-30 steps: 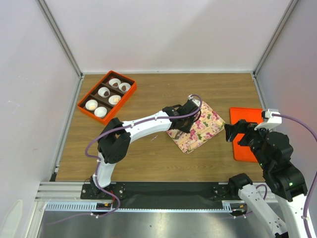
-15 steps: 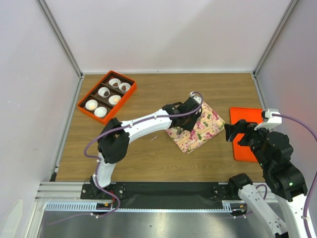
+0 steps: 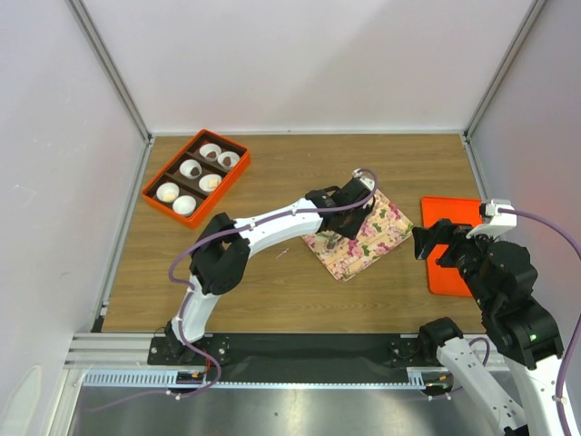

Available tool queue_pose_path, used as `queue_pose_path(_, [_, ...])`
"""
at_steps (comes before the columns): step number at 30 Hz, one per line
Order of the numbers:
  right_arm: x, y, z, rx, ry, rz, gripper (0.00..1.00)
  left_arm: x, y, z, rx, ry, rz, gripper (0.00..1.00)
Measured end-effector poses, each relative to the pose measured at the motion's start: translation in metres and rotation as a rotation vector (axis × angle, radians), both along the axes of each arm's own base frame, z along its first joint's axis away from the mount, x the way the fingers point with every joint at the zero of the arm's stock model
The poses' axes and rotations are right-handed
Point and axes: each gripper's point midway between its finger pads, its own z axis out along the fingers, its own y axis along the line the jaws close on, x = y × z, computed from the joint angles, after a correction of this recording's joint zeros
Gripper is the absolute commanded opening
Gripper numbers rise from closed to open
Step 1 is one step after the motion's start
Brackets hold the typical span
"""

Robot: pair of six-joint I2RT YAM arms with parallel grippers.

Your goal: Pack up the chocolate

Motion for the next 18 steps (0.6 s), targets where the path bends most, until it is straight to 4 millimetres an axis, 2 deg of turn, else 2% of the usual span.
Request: queue_pose_path(18, [0.0,-0.003,0.001,-0.007,-0.007,-0.014,1.0,0.007,-0.01,-0.008,-0.005,-0.003,-0.013,0.46])
